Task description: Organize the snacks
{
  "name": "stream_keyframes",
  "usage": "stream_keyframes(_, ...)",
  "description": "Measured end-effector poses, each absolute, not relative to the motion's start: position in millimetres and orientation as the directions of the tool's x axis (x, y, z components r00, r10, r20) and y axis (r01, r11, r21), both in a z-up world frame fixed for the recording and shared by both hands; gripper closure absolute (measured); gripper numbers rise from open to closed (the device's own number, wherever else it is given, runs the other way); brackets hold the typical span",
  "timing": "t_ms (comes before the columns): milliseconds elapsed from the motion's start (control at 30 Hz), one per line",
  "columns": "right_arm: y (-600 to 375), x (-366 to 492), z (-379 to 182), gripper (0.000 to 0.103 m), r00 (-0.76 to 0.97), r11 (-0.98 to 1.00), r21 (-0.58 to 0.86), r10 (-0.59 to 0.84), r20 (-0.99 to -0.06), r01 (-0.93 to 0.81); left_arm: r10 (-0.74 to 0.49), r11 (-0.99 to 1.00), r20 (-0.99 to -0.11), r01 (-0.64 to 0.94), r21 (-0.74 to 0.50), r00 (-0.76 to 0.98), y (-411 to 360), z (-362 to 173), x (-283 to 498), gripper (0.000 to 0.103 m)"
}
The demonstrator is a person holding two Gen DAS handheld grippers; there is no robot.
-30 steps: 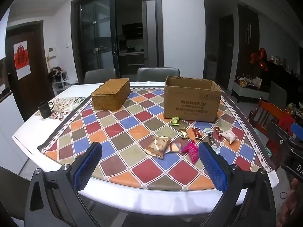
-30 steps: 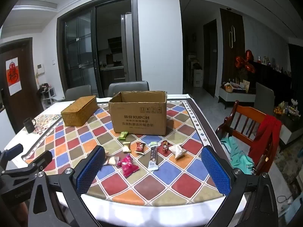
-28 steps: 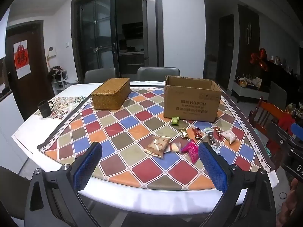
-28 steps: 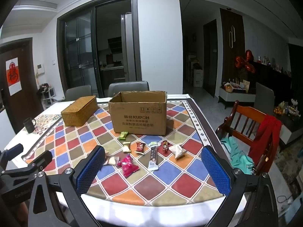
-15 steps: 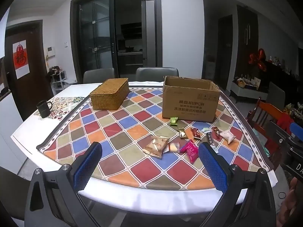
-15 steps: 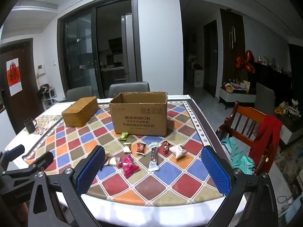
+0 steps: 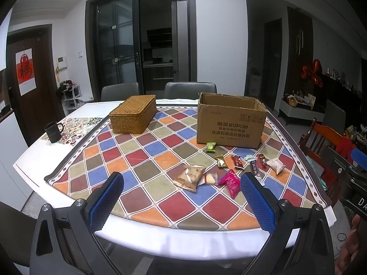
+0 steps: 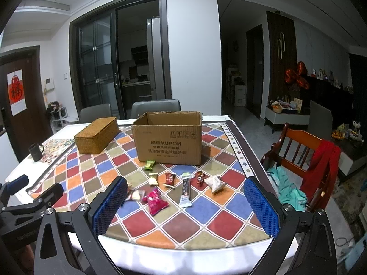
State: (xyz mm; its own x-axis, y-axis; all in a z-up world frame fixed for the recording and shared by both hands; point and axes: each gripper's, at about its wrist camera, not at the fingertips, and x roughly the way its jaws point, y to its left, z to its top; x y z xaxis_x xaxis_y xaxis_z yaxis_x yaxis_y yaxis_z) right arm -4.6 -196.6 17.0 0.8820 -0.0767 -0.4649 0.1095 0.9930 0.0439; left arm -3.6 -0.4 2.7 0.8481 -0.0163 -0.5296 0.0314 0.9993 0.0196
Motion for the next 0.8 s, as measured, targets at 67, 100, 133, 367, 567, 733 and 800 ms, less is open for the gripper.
stream_keyframes(67, -195.9, -4.8, 15.5, 0.001, 0.882, 0.993, 0.045, -0.076, -0.465, 0.109, -0.016, 0.999, -0.53, 0.031, 0.019, 0.848, 0.0, 2.5, -3.1, 0.0)
stream_keyframes(100, -195.8, -5.0, 14.6, 0.001, 0.883, 0.993, 0.044, -0.076, -0.464, 0.109, -0.018, 0.999, -0.529, 0.032, 0.018, 0.848, 0.1, 2.6, -3.6, 0.0)
stream_keyframes(133, -195.2, -5.1, 13.8, 0.001, 0.883, 0.993, 0.044, -0.077, -0.463, 0.11, -0.017, 0.999, -0.529, 0.031, 0.018, 0.848, -0.2, 2.5, -3.1, 0.0)
stream_keyframes(367, -197.8, -5.2, 20.2, 0.001, 0.885, 0.993, 0.044, -0.08, -0.459, 0.113, -0.016, 0.999, -0.53, 0.031, 0.019, 0.848, -0.3, 3.3, -3.6, 0.0)
stream_keyframes(567, -198.1, -5.7, 21.3, 0.001, 0.885, 0.992, 0.046, -0.08, -0.459, 0.113, -0.014, 0.999, -0.525, 0.031, 0.023, 0.851, -0.4, 4.0, -4.3, 0.0)
stream_keyframes(733, -198.6, -6.4, 20.0, 0.001, 0.886, 0.993, 0.043, -0.081, -0.457, 0.113, -0.013, 0.999, -0.526, 0.03, 0.025, 0.851, -0.7, 4.4, -4.3, 0.0)
stream_keyframes(800, -198.9, -6.1, 20.3, 0.001, 0.886, 0.992, 0.043, -0.083, -0.456, 0.115, -0.013, 0.999, -0.525, 0.031, 0.025, 0.851, -0.6, 4.7, -4.8, 0.0)
